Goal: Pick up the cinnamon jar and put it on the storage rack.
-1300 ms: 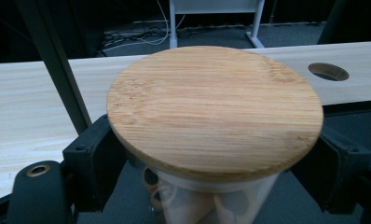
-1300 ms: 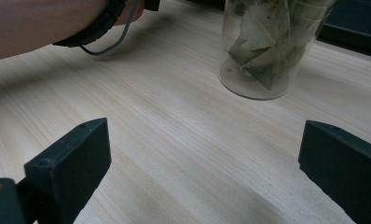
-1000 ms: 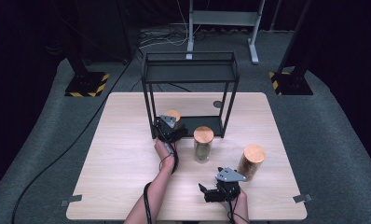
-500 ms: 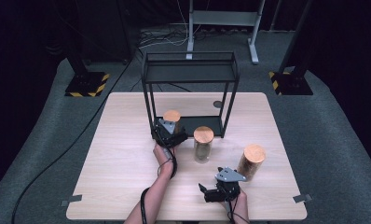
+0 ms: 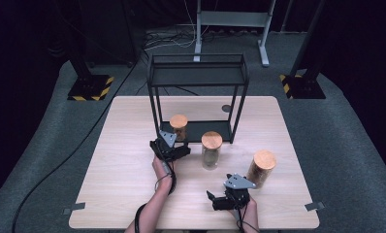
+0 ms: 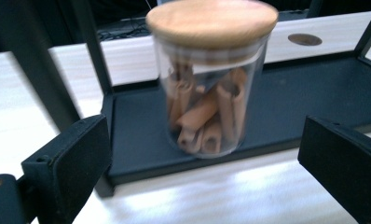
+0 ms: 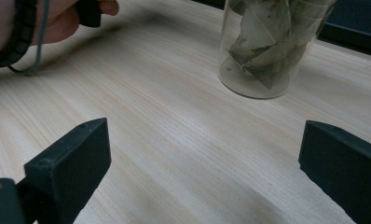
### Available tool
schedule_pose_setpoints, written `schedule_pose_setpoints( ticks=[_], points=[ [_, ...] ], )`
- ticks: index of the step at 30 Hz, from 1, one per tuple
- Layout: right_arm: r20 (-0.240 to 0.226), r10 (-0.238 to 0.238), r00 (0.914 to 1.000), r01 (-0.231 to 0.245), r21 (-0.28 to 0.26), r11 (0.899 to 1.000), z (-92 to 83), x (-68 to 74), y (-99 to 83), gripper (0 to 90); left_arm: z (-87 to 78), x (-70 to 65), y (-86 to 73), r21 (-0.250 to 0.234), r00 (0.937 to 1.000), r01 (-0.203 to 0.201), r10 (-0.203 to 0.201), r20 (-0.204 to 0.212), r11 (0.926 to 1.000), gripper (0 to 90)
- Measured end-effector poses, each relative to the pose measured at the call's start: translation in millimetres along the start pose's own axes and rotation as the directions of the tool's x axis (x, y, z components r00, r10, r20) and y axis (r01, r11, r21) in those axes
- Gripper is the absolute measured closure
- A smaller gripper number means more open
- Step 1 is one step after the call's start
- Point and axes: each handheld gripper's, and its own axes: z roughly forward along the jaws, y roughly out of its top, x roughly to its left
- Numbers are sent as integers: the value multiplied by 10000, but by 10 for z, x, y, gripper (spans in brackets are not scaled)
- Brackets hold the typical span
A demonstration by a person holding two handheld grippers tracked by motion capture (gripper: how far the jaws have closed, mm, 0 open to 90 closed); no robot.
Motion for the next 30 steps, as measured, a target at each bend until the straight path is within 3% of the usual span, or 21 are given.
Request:
schedule_pose_setpoints(
  ticks=[5,11,21,30],
  points=[
    [16,-18,10000,18,25,10000,2,2,1,15,-100,120,-64,516,9991,66,-88,420,9986,0],
    [28,-31,10000,31,58,10000,5,4,2,15,-232,276,-150,1175,9959,-214,109,895,9928,0],
    [2,-46,10000,46,107,9999,10,4,4,15,-475,548,-322,2162,9906,-475,181,1358,9752,0],
    [-39,-45,10000,46,125,9999,11,2,5,15,-669,789,-538,2983,9875,-527,52,1577,9530,0]
  ],
)
